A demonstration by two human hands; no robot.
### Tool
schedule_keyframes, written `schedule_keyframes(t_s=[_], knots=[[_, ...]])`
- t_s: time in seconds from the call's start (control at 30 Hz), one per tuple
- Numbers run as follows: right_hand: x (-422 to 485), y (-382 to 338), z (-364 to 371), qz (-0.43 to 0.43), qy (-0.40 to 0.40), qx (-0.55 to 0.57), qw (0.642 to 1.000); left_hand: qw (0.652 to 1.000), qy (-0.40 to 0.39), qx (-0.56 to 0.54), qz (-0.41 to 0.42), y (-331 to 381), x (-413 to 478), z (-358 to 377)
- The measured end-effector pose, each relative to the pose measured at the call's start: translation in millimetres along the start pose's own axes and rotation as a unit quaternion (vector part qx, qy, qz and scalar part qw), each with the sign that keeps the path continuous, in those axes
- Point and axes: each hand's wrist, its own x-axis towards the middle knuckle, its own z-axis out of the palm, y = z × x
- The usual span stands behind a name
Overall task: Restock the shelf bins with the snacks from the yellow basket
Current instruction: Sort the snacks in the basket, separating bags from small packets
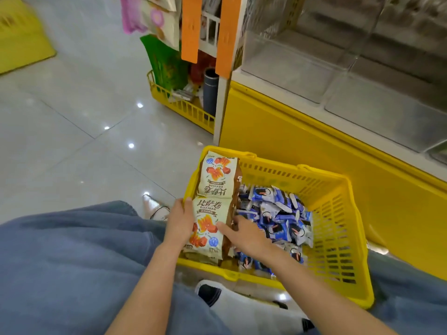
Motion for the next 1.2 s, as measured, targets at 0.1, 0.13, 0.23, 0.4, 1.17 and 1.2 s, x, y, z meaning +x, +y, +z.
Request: schedule_keyframes(t_s=[0.1,0.13,0.23,0.4,1.17,1.2], knots=[[-1.1,5.1,6.8,-0.042,0.047,-0.010,0.998,1.000,0.000,0.025,0.012,-5.1,5.2,1.7],[-3.1,6.9,6.3,-0.057,0.047,-0.008,0.997,1.000,-0.003,0.031,0.005,-4.1,5.9,1.4],[-11.2,21.8,-6.3,-0.095,0.065,-0.049,0.992,0.997,0.011,0.068,0.015,1.9,2.8,1.2],[-16.6,81.1,-56.3,-0.055,0.186,-0.071,0.978,0.950,0.138,0.147,0.237,41.5,-19.0,11.7],[59.6,211.8,-97.2,0.196,0.135,0.061,0.969,0.750,-0.393,0.518,0.122,-16.4,-6.6,223.2],[57.8,213.0,-94.9,0.201,0.132,0.077,0.968,0.738,-0.387,0.539,0.124,-17.5,-8.9,225.1]])
